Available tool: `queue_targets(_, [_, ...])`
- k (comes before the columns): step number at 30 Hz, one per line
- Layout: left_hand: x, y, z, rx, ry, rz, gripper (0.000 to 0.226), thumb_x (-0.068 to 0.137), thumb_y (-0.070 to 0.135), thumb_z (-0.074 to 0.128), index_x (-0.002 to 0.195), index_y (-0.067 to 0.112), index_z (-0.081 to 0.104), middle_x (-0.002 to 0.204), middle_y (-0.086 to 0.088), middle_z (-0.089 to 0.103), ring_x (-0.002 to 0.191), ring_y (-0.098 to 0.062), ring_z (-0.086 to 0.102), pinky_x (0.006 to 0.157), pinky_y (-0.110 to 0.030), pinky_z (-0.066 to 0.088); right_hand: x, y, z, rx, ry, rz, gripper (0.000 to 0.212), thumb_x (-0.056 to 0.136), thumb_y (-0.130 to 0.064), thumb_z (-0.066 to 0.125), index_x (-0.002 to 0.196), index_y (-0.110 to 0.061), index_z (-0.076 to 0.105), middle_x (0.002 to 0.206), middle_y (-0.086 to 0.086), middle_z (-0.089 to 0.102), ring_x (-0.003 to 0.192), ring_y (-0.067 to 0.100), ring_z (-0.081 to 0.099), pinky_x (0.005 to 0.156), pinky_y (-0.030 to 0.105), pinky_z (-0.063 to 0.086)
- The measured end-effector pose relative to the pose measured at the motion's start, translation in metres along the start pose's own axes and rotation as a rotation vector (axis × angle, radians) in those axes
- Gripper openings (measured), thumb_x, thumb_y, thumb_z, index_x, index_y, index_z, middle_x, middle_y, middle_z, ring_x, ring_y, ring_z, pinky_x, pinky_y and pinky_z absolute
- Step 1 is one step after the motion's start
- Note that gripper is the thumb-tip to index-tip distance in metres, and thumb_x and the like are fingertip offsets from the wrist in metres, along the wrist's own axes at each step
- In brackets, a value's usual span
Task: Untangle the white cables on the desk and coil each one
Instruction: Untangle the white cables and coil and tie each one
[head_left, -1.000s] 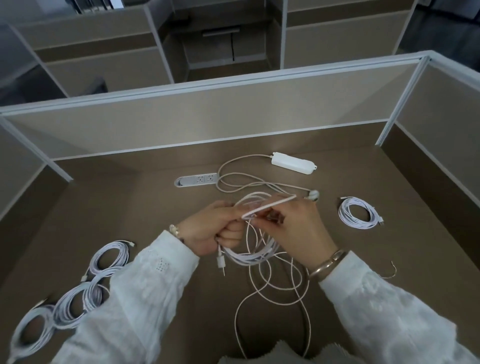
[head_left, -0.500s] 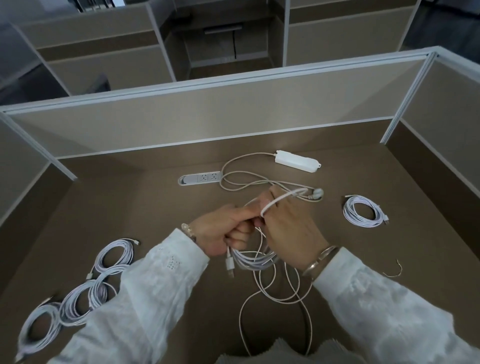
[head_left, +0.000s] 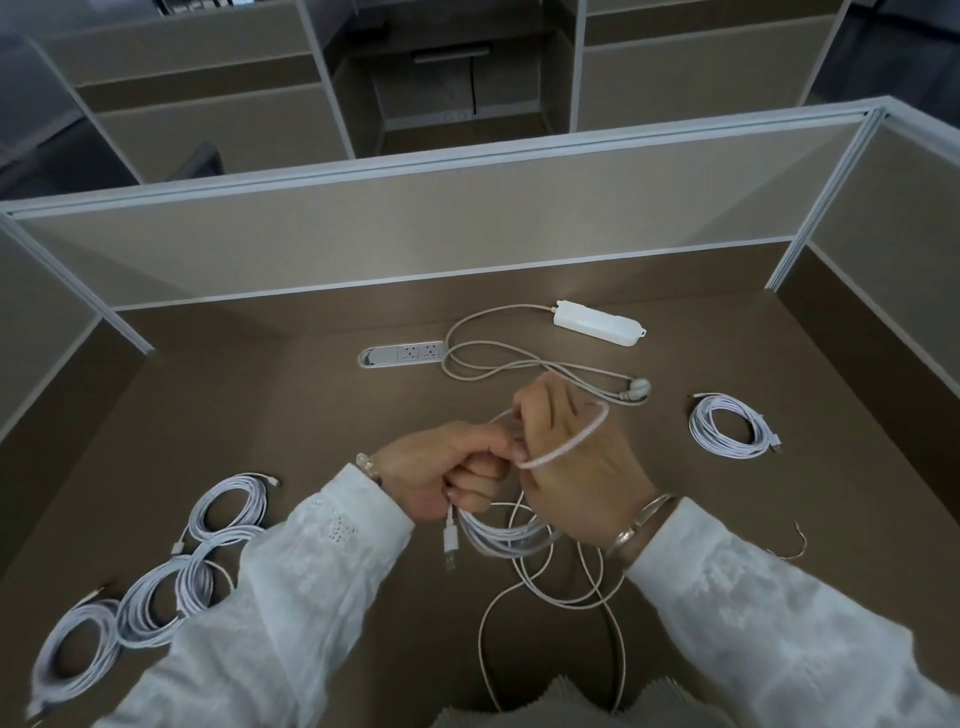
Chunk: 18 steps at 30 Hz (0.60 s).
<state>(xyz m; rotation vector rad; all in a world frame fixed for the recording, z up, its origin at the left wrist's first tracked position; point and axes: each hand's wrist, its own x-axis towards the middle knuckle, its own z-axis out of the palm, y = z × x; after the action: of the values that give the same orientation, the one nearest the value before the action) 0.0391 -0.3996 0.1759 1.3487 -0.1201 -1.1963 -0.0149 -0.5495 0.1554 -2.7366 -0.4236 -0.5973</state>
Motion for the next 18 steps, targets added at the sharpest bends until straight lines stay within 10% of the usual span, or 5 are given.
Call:
queue_targets(10, [-0.006, 0.002, -0.022, -0.11, 0.121, 0.044, 0.033, 0.048, 0.015, 0.061, 0.052, 0.023, 0.029, 0.048, 0.01, 0.011, 0.04, -0.008, 0.004, 0.035, -0.014, 0.011, -0.02, 0.017, 0.007, 0.443, -0.146, 0.028, 0.037, 0.089, -0.02, 0.054, 0.123, -0.031, 0.048, 0.109, -0.006, 0.058, 0.085, 0.006, 0.058, 0.074, 0.021, 0.046])
queue_targets(18, [-0.026, 0.016, -0.051, -0.212, 0.108, 0.176, 0.037, 0.043, 0.012, 0.07, 0.049, 0.023, 0.035, 0.051, 0.009, 0.011, 0.04, -0.007, 0.006, 0.037, -0.017, 0.004, -0.029, 0.044, 0.0, 0.64, -0.052, 0.374, 0.005, 0.083, -0.024, 0.071, 0.084, -0.029, 0.072, 0.076, -0.013, 0.07, 0.069, 0.005, 0.064, 0.07, 0.027, 0.051])
